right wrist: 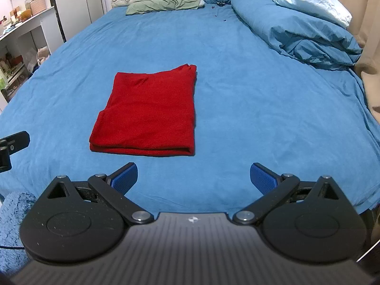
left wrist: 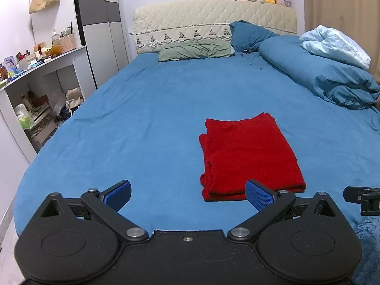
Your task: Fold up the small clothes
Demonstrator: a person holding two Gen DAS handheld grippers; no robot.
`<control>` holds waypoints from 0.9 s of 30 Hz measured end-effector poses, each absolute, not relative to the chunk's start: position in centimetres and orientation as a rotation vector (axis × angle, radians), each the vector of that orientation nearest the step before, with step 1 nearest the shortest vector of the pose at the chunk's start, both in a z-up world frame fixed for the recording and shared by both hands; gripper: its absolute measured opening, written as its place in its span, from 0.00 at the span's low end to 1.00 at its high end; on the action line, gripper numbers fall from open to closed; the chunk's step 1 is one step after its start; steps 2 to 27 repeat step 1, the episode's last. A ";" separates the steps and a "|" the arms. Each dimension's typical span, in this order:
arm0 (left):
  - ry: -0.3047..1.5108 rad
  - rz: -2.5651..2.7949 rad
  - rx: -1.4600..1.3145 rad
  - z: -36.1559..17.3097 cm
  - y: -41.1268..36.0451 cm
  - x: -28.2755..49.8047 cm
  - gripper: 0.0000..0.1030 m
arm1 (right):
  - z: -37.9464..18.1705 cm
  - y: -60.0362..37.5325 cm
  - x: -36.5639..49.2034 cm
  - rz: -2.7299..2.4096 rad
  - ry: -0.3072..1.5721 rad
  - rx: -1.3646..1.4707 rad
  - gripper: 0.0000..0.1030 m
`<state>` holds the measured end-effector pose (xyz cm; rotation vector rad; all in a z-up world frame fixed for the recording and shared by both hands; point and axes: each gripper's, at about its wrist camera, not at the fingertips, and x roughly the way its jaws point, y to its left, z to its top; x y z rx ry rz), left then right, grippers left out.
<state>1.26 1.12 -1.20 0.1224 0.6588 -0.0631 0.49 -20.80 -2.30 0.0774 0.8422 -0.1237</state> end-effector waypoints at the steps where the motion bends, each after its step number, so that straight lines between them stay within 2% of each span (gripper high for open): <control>1: 0.660 -0.063 0.120 -1.2 1.2 1.3 1.00 | -2.3 -20.8 0.6 -0.123 0.843 0.078 1.00; 27: 0.660 -0.063 0.120 -1.2 1.2 1.3 1.00 | -2.3 -20.8 0.6 -0.123 0.843 0.078 1.00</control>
